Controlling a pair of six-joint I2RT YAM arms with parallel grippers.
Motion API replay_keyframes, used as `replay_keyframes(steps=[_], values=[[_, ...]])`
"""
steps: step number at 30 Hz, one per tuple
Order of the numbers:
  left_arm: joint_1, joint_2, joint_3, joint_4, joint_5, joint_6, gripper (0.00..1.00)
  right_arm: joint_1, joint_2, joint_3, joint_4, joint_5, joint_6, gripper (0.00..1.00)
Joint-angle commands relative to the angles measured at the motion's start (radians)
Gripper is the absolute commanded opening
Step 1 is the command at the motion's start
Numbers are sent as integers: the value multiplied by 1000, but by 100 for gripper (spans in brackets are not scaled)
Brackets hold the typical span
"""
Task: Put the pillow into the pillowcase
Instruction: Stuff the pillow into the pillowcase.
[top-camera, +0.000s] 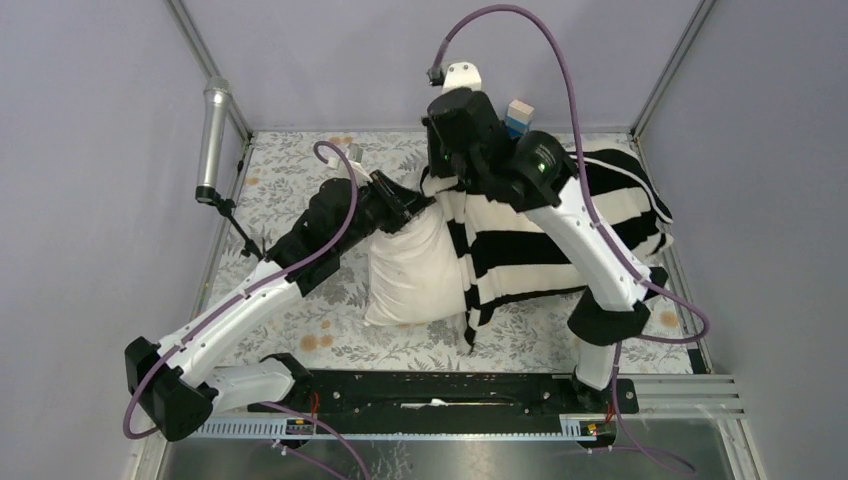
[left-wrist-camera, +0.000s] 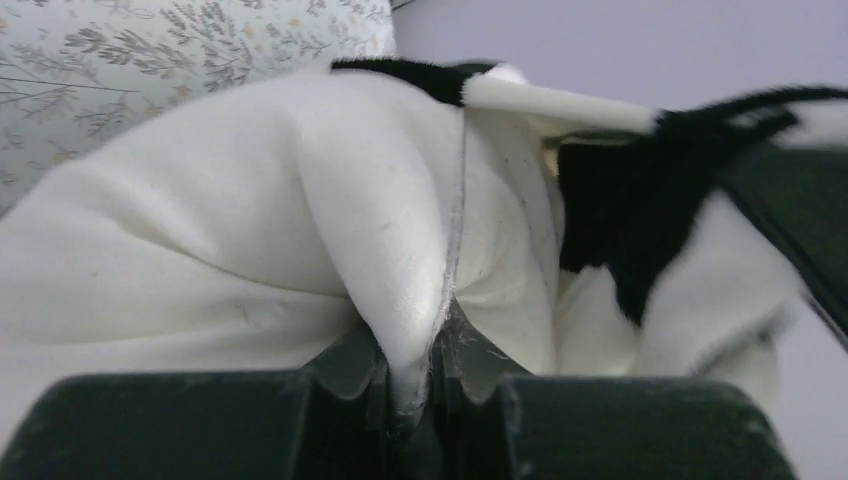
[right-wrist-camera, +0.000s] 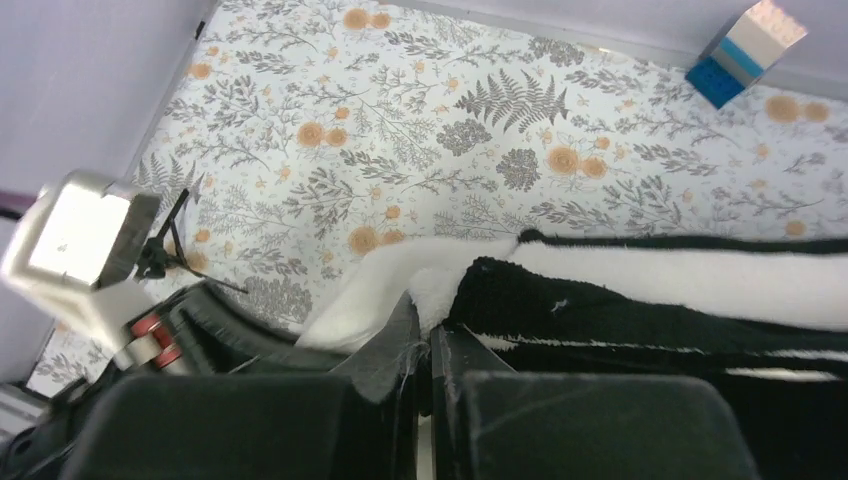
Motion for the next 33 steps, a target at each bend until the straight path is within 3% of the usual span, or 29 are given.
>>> replay_keyframes(steps=[1, 3, 7, 10, 14, 16, 18, 21, 25, 26, 29, 33], values=[[67, 42, -95, 157, 235, -170, 0, -115, 139, 63, 216, -283, 46, 0], [125, 76, -141, 183, 249, -144, 5, -159, 170, -27, 278, -322, 56, 0], [255, 181, -138, 163, 308, 0, 35, -231, 231, -186, 435, -348, 64, 0], [357, 188, -79, 48, 299, 132, 71, -280, 320, -123, 434, -372, 74, 0], [424, 79, -5, -124, 203, 276, 96, -302, 407, 24, 385, -348, 42, 5], [428, 26, 5, -208, 156, 323, 99, -302, 433, 86, 345, -331, 34, 17], [428, -21, -13, -260, 151, 338, 99, -302, 432, 111, 330, -324, 30, 36], [427, -96, -99, -298, 179, 337, 99, -295, 390, 110, 311, -302, 9, 66], [421, -170, -236, -304, 272, 326, 99, -257, 313, 83, 248, -209, -36, 93], [415, -184, -262, -300, 276, 322, 99, -241, 290, 64, 227, -177, -48, 98], [402, -218, -339, -249, 319, 305, 99, -175, 192, -63, 196, -41, -68, 100], [400, -217, -466, -34, 463, 203, 99, -72, 15, -387, 230, 89, -47, 99]])
